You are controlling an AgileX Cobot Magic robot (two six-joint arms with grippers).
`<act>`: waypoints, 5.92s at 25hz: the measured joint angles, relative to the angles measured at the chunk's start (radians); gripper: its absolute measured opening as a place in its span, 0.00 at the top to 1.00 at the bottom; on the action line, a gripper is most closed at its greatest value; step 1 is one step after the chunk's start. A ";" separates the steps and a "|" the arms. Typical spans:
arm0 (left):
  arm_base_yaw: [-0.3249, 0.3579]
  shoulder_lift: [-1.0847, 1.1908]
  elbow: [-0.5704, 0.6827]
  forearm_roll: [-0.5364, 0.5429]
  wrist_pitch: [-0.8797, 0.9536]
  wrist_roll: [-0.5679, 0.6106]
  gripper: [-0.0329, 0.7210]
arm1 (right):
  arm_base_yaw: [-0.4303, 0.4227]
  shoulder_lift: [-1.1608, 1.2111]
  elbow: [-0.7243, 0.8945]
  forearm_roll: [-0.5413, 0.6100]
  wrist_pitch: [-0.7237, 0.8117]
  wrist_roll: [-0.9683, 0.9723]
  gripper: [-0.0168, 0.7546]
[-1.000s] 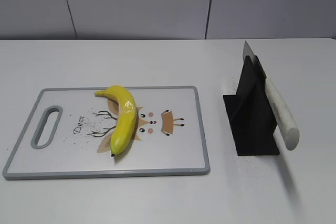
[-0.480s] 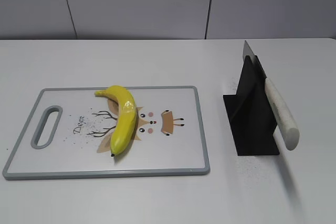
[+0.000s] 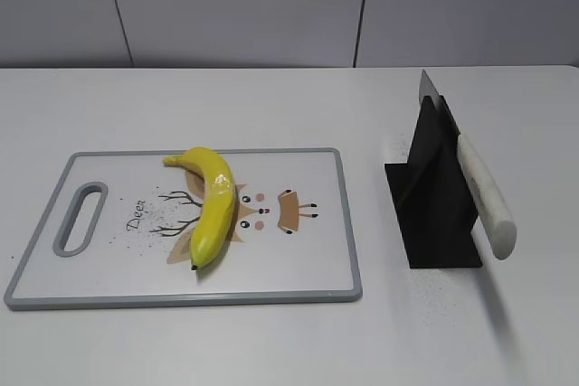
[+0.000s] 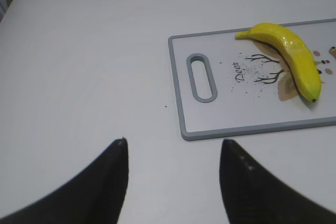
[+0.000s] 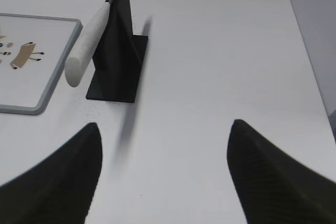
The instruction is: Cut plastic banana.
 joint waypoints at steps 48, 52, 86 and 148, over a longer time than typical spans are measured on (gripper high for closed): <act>0.000 0.000 0.000 0.000 0.000 0.001 0.26 | 0.313 1.576 -0.563 0.038 -0.034 0.262 0.35; 0.000 0.000 0.000 0.000 0.000 0.002 0.26 | 0.313 1.644 -0.563 0.055 -0.057 0.295 0.37; 0.000 0.000 -0.007 0.000 0.001 0.002 0.26 | 0.314 1.257 -0.564 0.038 -0.005 0.415 0.77; -0.313 1.731 -0.942 -0.227 0.105 0.934 0.92 | 0.395 1.930 -1.172 0.451 0.159 -1.156 0.77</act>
